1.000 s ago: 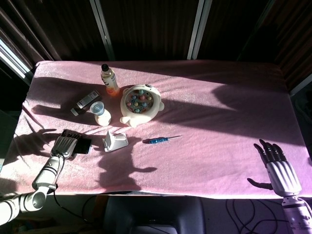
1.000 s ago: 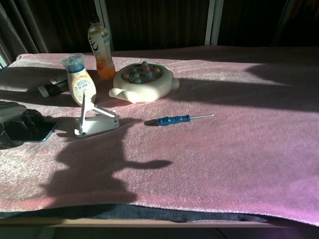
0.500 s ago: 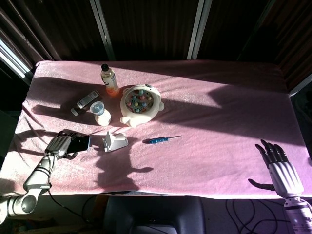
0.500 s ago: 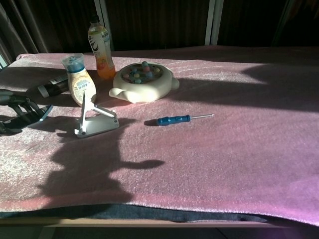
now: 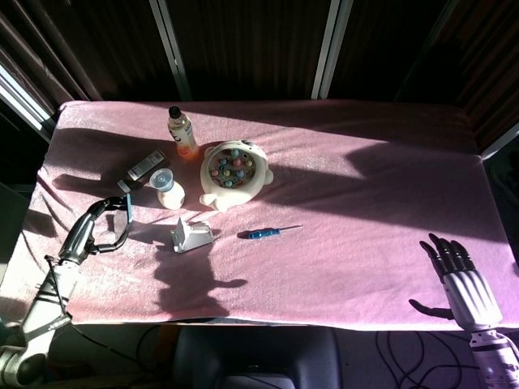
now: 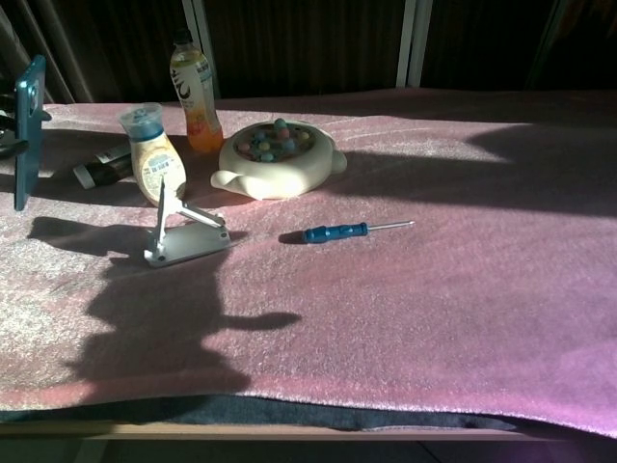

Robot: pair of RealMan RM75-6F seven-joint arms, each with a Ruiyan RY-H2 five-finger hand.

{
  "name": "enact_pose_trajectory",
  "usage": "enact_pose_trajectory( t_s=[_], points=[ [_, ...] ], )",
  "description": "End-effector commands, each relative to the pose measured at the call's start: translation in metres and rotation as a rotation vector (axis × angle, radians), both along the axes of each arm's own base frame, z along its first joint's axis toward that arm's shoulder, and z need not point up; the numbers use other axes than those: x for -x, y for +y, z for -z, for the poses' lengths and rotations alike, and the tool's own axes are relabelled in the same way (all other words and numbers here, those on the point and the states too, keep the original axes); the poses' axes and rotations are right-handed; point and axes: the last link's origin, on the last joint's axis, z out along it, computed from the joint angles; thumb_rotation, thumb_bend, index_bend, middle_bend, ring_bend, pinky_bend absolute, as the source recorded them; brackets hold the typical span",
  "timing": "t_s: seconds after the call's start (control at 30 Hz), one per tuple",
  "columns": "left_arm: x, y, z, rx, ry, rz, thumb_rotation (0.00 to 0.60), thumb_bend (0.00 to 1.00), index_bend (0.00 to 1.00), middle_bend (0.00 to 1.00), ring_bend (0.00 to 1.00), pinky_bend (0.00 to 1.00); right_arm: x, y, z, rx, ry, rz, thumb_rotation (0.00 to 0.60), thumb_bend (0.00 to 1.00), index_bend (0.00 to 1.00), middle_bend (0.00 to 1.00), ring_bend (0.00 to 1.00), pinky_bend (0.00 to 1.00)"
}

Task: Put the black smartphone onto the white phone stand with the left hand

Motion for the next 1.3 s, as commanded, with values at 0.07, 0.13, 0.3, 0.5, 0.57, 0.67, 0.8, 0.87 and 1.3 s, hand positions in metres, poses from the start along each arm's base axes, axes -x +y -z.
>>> enact_pose_trajectory(
  t_s=[0.07,0.13,0.3,0.5,0.57,0.67,0.8,0.87,1.3],
  points=[
    [-0.026,-0.008,0.016,-0.079,-0.154,0.020,0.600,0.49,0.81,0.93,0.52,0.06,0.000,0.000,-0.001,0.000,-0.003,0.001,0.600,0.15,0.00,0.00,0.00,0.00],
    [-0.034,-0.010,0.027,-0.073,-0.205,0.017,0.600,0.49,0.81,0.93,0.52,0.07,0.000,0.001,-0.002,0.006,-0.011,-0.003,0.600,0.15,0.00,0.00,0.00,0.00],
    [-0.040,-0.010,0.058,-0.105,-0.269,0.011,0.600,0.48,0.81,0.94,0.52,0.10,-0.002,0.006,-0.005,0.017,-0.031,-0.028,0.600,0.15,0.00,0.00,0.00,0.00],
    [-0.047,-0.010,0.082,-0.151,-0.249,0.026,0.600,0.49,0.81,0.94,0.52,0.10,0.002,0.004,-0.008,0.075,-0.001,0.016,0.600,0.15,0.00,0.00,0.00,0.00],
    [-0.048,-0.011,0.089,-0.168,-0.273,0.010,0.600,0.49,0.81,0.94,0.52,0.10,0.003,0.005,-0.009,0.084,0.001,0.025,0.600,0.15,0.00,0.00,0.00,0.00],
    [-0.048,-0.013,0.099,-0.177,-0.265,-0.005,0.600,0.50,0.81,0.94,0.52,0.10,0.003,0.007,-0.010,0.088,-0.001,0.023,0.600,0.15,0.00,0.00,0.00,0.00],
    [-0.048,-0.016,0.111,-0.182,-0.248,-0.015,0.600,0.51,0.81,0.94,0.52,0.09,0.003,0.009,-0.011,0.089,-0.001,0.024,0.600,0.15,0.00,0.00,0.00,0.00],
    [-0.048,-0.017,0.116,-0.173,-0.247,-0.020,0.600,0.51,0.81,0.94,0.52,0.09,0.004,0.008,-0.012,0.089,-0.003,0.025,0.600,0.15,0.00,0.00,0.00,0.00],
    [-0.047,-0.021,0.133,-0.112,-0.300,-0.058,0.600,0.51,0.82,0.94,0.53,0.10,0.005,0.009,-0.015,0.089,-0.009,0.026,0.600,0.15,0.00,0.00,0.00,0.00]
  ],
)
